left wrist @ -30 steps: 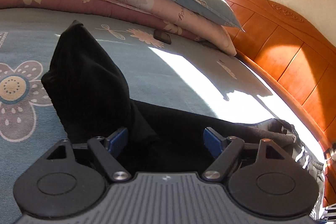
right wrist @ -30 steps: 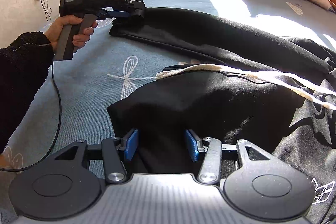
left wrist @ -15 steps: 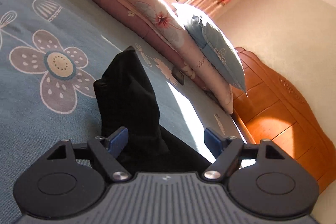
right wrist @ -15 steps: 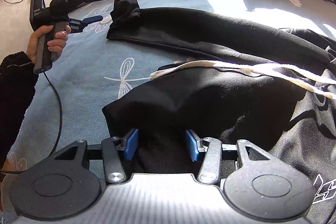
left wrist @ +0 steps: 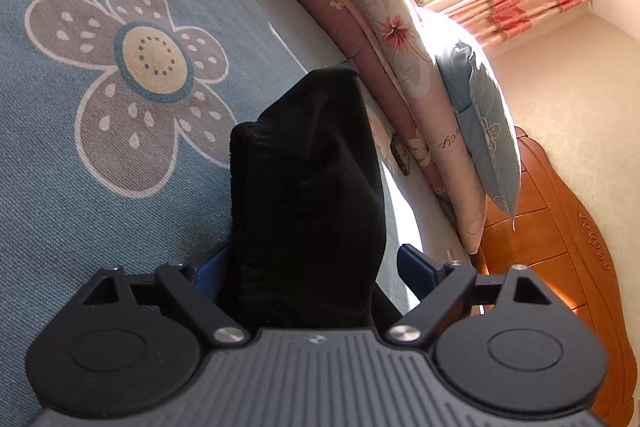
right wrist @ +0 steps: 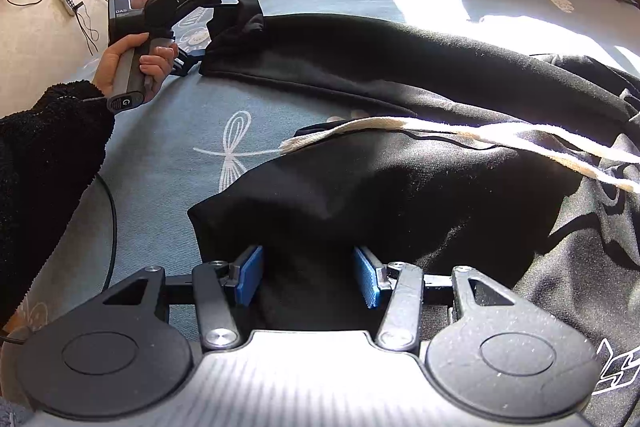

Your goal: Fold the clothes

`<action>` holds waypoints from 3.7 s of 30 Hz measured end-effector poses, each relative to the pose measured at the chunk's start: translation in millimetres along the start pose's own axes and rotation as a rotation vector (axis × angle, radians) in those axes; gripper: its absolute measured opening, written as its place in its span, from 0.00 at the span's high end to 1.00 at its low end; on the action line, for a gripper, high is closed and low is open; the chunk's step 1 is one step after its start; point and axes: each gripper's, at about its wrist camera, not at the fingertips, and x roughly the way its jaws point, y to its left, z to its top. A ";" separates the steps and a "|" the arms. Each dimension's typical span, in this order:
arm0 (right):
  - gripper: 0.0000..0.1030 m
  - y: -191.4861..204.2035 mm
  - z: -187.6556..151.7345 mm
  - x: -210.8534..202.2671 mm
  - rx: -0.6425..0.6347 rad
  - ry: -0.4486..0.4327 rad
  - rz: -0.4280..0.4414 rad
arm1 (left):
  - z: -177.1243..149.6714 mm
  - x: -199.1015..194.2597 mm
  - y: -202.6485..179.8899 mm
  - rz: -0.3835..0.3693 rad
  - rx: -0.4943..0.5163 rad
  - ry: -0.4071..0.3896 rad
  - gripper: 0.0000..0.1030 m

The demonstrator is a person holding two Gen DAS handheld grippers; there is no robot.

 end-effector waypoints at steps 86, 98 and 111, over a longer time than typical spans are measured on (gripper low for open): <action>0.45 29.4 4.7 -9.0 -0.175 -0.067 0.040 | 48.4 -116.9 64.7 0.344 -0.320 -0.207 0.53; 0.44 28.9 5.9 -2.4 -0.171 -0.054 0.021 | 92.0 -92.5 11.8 0.483 0.056 -0.349 0.96; 0.44 32.9 2.9 -10.5 -0.186 -0.066 0.012 | 85.2 -118.3 35.7 0.649 -0.044 -0.309 0.65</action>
